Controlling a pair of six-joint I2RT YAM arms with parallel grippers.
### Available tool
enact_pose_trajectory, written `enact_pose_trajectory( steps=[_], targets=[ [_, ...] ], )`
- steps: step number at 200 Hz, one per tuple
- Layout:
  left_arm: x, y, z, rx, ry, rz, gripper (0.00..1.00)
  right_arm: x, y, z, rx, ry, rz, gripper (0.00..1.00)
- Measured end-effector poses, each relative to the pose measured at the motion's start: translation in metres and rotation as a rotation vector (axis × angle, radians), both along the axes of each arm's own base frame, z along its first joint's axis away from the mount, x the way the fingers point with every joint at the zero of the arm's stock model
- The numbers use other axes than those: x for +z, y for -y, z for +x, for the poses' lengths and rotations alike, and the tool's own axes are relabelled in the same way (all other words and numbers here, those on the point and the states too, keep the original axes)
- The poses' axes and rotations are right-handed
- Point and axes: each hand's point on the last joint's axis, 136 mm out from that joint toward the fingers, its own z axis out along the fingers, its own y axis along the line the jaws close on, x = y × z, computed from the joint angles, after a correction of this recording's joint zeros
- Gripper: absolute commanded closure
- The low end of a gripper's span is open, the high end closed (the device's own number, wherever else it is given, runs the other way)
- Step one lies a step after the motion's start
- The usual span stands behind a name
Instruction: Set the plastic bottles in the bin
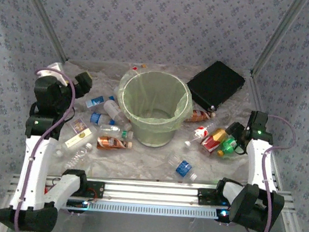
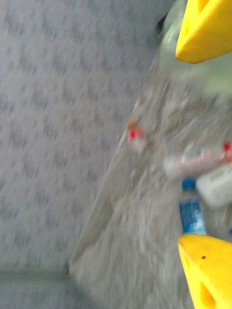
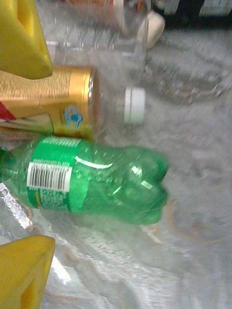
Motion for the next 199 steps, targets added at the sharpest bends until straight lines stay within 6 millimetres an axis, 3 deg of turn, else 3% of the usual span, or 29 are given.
enact_pose_trajectory(
  steps=[15, 30, 65, 112, 144, 199],
  targets=[
    [0.002, 0.037, -0.001, -0.135, -0.017, -0.030, 0.11, -0.013, -0.001, -0.004, -0.009, -0.027, 0.036, 0.19],
    [-0.009, 0.070, -0.002, -0.249, -0.067, -0.044, 0.13, -0.022, -0.003, -0.002, -0.005, -0.039, 0.059, 0.20],
    [-0.039, 0.114, -0.007, -0.378, -0.175, -0.049, 0.14, -0.044, -0.005, -0.001, -0.010, -0.055, 0.095, 0.21],
    [-0.073, 0.137, -0.015, -0.429, -0.262, -0.047, 0.16, -0.063, -0.003, 0.004, -0.020, -0.056, 0.110, 0.23],
    [-0.096, 0.143, -0.016, -0.429, -0.320, -0.037, 0.18, -0.077, -0.003, 0.003, -0.032, -0.075, 0.123, 0.31],
    [-0.100, 0.148, -0.011, -0.425, -0.323, -0.045, 0.19, -0.071, 0.003, 0.006, -0.051, -0.039, 0.113, 0.47]
  ],
)
